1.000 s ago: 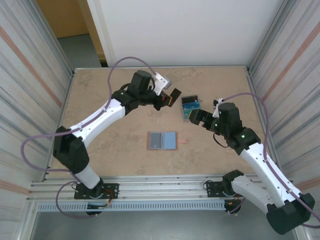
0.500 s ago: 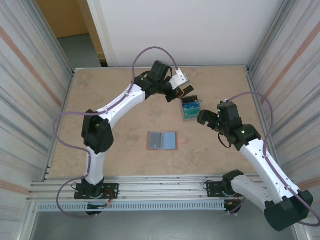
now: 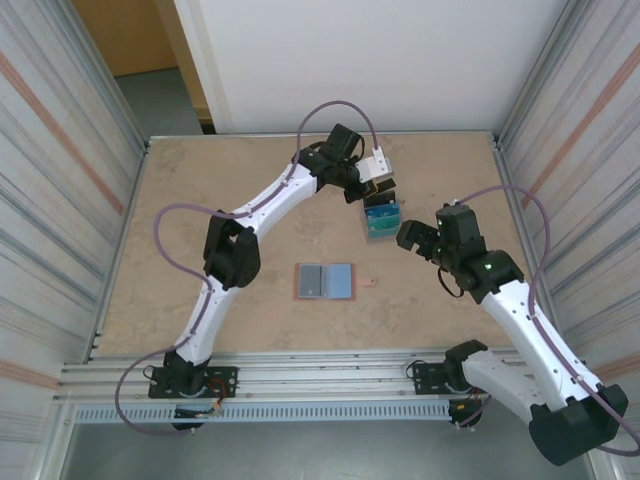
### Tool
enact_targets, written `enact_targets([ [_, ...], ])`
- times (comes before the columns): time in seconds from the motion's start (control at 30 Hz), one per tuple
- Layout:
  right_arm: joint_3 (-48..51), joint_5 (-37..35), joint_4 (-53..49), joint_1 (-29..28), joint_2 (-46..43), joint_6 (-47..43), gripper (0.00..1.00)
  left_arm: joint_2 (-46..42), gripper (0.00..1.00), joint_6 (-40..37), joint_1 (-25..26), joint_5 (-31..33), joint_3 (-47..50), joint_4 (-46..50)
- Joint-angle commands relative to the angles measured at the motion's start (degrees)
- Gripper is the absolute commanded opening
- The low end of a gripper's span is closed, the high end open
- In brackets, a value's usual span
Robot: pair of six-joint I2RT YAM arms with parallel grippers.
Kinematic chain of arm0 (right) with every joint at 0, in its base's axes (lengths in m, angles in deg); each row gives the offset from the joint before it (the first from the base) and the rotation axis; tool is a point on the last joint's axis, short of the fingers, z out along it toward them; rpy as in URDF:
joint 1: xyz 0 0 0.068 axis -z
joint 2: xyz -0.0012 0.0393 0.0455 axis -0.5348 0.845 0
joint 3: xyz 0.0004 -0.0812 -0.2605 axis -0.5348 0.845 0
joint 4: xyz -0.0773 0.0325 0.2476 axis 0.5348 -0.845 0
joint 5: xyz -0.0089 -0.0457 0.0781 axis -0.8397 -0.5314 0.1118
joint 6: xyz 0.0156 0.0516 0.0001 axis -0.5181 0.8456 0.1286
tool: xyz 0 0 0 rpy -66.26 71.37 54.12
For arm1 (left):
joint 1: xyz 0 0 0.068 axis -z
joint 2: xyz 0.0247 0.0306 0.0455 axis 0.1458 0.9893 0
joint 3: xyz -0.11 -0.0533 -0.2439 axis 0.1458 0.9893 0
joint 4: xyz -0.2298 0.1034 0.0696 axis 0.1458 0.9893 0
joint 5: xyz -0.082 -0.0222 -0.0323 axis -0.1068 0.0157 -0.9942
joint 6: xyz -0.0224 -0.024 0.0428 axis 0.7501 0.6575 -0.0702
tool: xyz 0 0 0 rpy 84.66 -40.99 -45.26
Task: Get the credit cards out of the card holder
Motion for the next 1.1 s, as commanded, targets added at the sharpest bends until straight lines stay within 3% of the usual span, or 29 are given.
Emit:
enact_targets([
  [0.0,0.8,-1.6,-1.2,0.5,-1.1,2.1,0.99,1.5,0.00,-2.4,0.3,0.8,-3.3,2.1],
  [1.07,2.5,-1.0,-3.1,0.5,-6.1,4.3,0.99,9.0,0.00,-9.0,2.3,6.9,-7.7,2.1],
])
